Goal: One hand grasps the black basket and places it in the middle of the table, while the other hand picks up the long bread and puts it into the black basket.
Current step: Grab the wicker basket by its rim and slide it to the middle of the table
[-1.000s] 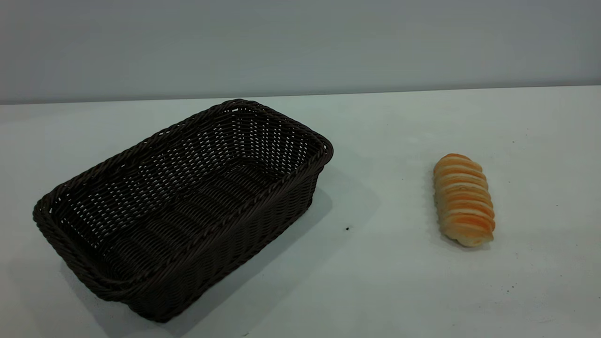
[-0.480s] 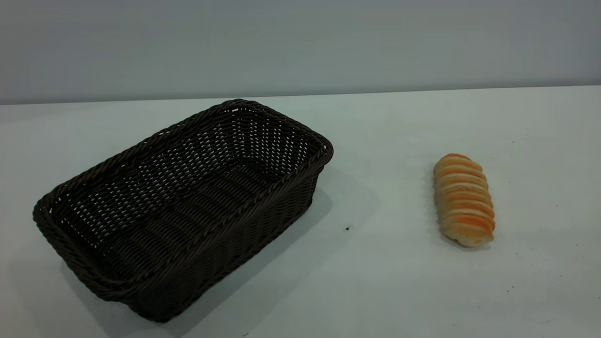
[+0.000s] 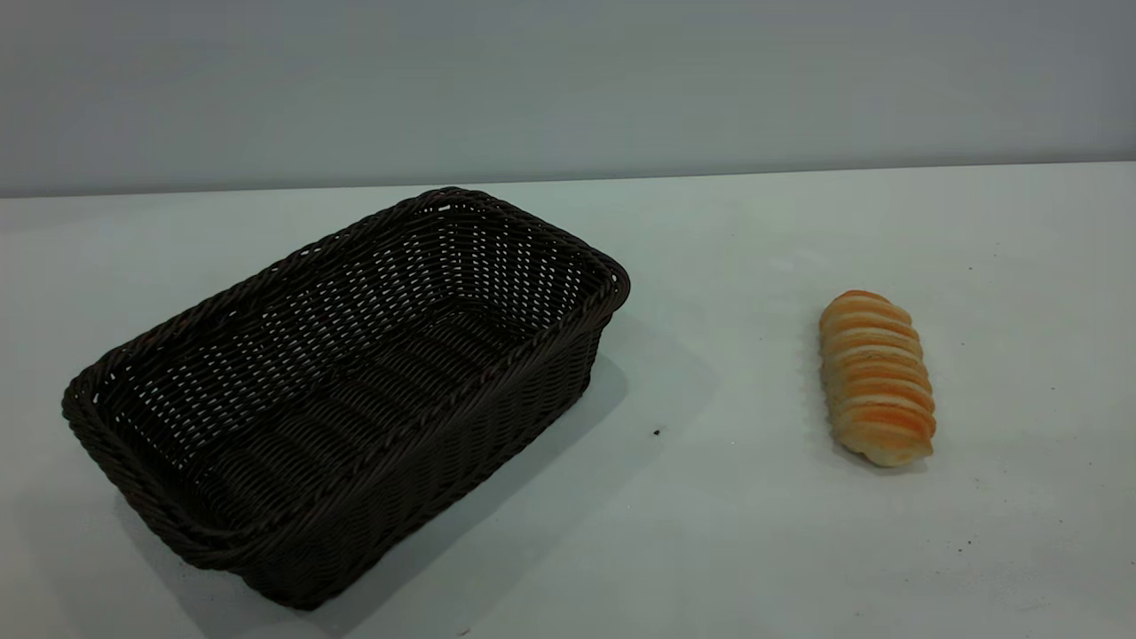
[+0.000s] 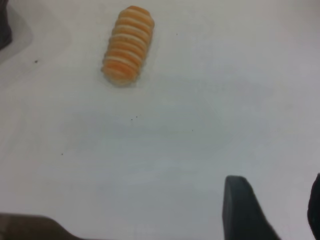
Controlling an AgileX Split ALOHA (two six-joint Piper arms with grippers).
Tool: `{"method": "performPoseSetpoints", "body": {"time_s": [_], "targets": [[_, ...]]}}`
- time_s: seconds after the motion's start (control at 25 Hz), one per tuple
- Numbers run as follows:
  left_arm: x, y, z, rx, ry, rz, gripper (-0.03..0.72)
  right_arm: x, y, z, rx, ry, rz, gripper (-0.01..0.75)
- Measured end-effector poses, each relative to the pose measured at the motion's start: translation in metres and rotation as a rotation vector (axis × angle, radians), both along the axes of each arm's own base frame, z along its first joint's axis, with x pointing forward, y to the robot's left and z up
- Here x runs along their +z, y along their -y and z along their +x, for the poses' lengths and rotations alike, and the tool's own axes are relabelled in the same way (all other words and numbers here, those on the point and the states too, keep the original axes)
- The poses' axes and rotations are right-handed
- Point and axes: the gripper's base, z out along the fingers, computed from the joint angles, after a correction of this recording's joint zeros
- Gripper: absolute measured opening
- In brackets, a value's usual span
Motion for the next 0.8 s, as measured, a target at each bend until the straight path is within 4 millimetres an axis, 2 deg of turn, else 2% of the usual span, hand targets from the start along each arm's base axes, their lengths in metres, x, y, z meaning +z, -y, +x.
{"method": "performPoseSetpoints", "body": {"time_s": [0.56, 0.8], "targets": [[0.001, 0.0, 0.0, -0.001, 0.012, 0.0, 0.513, 0.0, -0.001, 0.0, 0.003, 0.0, 0.006, 0.303], [0.021, 0.006, 0.006, -0.042, 0.199, -0.055, 0.513, 0.007, -0.004, 0.002, 0.022, 0.039, 0.04, 0.303]]}}
